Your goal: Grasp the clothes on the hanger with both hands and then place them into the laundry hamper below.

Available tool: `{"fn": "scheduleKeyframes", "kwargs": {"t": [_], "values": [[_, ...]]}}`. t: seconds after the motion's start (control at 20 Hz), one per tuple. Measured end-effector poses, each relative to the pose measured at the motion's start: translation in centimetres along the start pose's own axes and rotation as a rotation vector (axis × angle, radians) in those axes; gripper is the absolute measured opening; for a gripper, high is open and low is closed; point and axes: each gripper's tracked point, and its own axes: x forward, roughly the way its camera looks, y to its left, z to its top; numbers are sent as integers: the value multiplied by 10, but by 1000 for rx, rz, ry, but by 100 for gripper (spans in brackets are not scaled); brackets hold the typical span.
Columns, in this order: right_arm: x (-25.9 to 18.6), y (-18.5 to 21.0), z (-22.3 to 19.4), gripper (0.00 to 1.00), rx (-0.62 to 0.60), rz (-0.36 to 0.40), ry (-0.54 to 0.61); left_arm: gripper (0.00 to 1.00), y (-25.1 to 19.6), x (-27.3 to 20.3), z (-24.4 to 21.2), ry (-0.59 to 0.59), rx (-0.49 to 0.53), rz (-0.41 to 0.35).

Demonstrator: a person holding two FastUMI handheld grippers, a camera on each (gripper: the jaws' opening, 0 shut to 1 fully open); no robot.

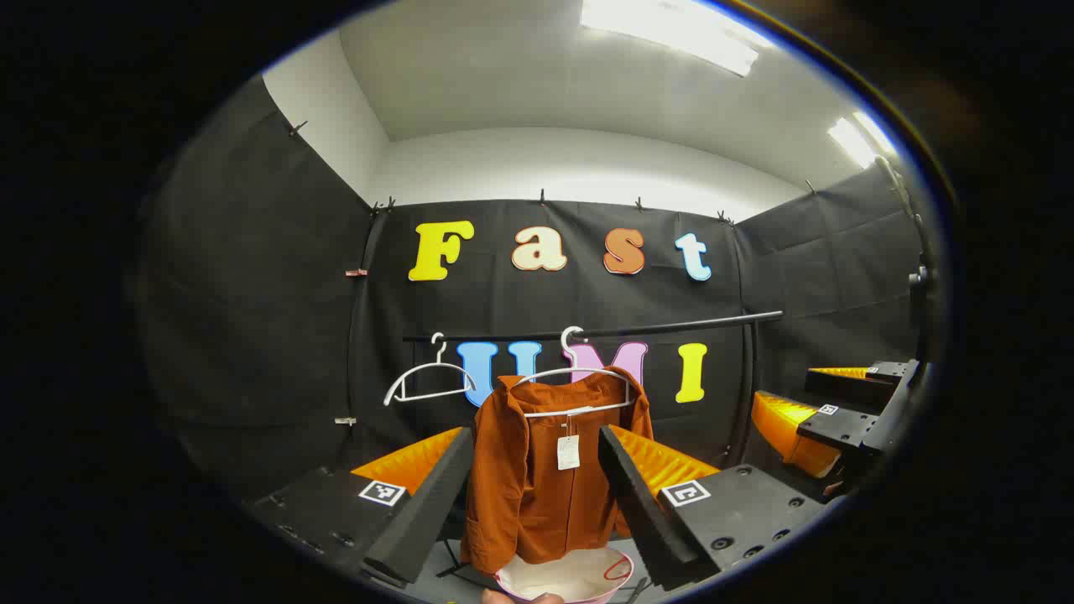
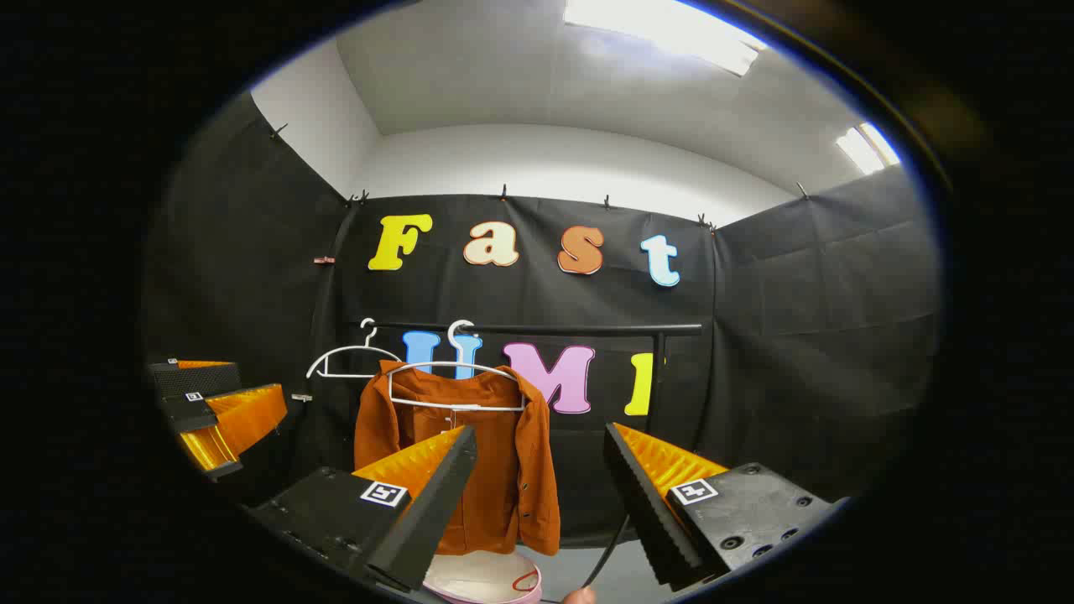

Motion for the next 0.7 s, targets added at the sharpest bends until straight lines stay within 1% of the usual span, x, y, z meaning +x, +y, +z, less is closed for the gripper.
{"fn": "scheduleKeyframes", "kwargs": {"t": [0.05,0.7], "values": [[-1,1,1,98,-3,4,-4,95,2,0,-1,1,-2,2],[6,7,-8,98,14,3,9,95,5,6,-10,15,-5,3]]}}
